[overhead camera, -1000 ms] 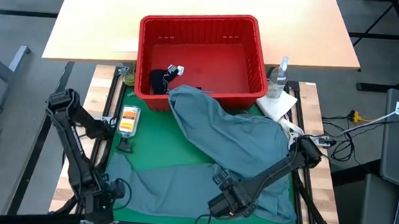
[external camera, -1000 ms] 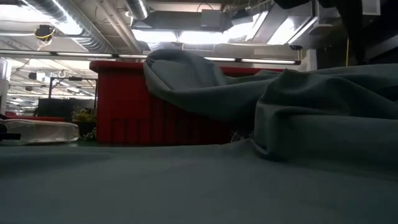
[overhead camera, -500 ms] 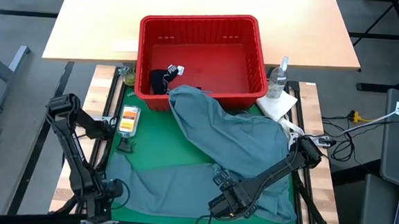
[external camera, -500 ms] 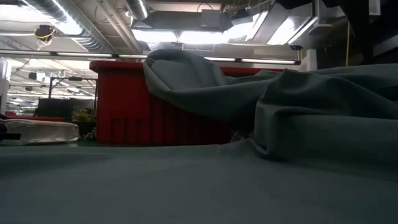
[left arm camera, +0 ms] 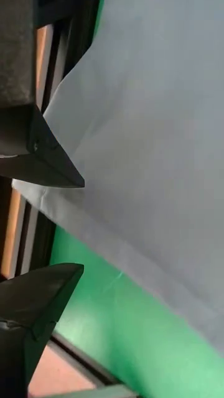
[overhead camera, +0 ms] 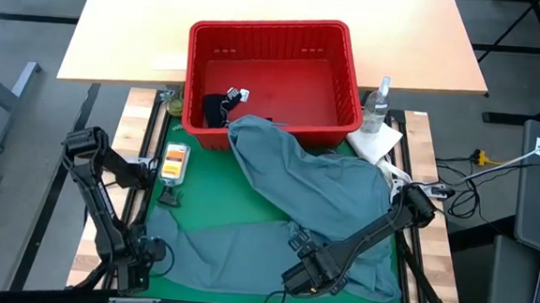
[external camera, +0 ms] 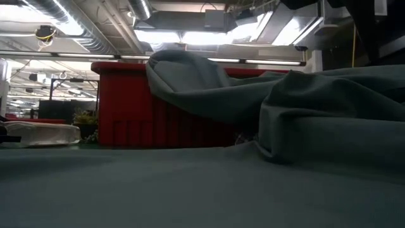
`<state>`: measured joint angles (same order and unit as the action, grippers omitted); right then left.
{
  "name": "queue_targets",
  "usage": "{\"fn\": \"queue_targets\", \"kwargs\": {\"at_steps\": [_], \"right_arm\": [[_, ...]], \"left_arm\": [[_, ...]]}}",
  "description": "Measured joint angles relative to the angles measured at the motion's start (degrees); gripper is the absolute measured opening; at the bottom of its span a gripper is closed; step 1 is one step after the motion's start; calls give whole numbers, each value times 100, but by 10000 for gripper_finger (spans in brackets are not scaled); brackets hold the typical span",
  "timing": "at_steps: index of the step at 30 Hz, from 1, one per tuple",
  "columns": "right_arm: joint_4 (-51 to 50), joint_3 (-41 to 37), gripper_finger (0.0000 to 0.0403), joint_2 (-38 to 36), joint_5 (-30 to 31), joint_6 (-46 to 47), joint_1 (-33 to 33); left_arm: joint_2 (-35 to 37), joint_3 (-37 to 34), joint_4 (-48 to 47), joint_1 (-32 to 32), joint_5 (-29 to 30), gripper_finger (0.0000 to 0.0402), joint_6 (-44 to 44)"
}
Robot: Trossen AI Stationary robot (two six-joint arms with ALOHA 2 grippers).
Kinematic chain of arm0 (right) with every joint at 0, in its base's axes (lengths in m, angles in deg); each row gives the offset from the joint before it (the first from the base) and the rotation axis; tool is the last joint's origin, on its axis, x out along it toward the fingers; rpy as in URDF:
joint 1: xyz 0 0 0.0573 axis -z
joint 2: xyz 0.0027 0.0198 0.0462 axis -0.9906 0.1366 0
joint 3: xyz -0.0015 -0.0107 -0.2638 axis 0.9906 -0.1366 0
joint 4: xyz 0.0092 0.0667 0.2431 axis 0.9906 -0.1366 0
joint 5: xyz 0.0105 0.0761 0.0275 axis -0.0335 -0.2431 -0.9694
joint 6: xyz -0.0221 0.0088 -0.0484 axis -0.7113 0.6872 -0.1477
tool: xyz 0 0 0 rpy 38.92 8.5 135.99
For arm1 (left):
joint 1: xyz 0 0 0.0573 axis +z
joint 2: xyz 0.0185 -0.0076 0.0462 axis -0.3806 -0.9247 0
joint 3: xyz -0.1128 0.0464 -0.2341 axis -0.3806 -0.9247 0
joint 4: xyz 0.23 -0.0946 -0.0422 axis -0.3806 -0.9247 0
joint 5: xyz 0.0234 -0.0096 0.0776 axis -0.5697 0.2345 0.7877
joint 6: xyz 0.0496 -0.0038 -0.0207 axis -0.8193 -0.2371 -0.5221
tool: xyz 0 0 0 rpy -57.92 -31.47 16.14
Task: Fold Laundry from Bin
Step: Fold the blue pants on top of the blue shirt
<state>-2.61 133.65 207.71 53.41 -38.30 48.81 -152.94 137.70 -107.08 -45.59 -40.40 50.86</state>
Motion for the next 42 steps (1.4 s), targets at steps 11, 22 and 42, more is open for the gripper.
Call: {"fn": "queue_targets", "kwargs": {"at_steps": [11,22,42], "right_arm": [[-2,0,150,0,0,0,0],[-4,0,150,0,1,2,0],[-7,0,150,1,26,0,0]], "left_arm": [[4,-366,220,-75,117,202,-225],[4,-476,447,-79,20,130,-437],[13,755,-452,516,-515,1,-758]]}}
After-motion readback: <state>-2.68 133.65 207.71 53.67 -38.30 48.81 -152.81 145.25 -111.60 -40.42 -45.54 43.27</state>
